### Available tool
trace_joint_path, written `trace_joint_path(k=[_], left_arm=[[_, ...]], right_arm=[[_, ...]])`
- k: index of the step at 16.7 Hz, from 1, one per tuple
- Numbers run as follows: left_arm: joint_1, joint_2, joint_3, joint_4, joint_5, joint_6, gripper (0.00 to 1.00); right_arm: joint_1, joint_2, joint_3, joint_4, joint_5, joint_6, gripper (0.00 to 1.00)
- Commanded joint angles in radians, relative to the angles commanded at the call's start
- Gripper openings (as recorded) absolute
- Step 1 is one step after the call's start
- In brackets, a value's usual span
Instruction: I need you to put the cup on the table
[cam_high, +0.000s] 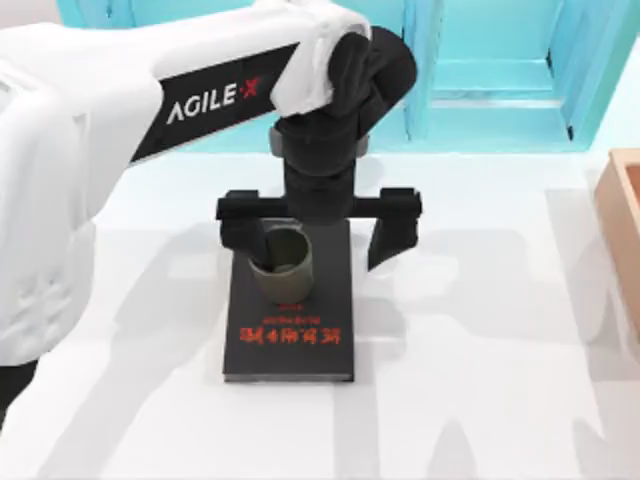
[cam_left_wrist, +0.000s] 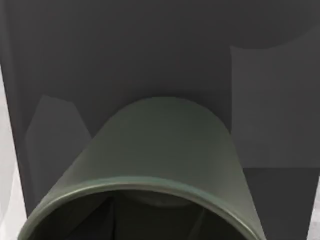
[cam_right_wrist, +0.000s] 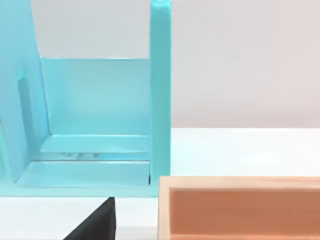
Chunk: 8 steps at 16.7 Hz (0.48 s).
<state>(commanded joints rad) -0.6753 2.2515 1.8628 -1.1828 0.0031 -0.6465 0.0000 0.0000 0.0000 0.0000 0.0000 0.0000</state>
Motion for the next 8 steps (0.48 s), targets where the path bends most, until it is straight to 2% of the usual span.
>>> trace_joint_path(k=[6,8], left_arm=[[0.000,0.000,-0.039,0.040,0.000,0.000,1.00],[0.000,0.000,-0.039,0.040,0.000,0.000,0.85]], right_arm=[[0.000,0.000,0.000,0.000,0.000,0.000,1.00],[0.000,0.000,0.000,0.000,0.000,0.000,1.00]])
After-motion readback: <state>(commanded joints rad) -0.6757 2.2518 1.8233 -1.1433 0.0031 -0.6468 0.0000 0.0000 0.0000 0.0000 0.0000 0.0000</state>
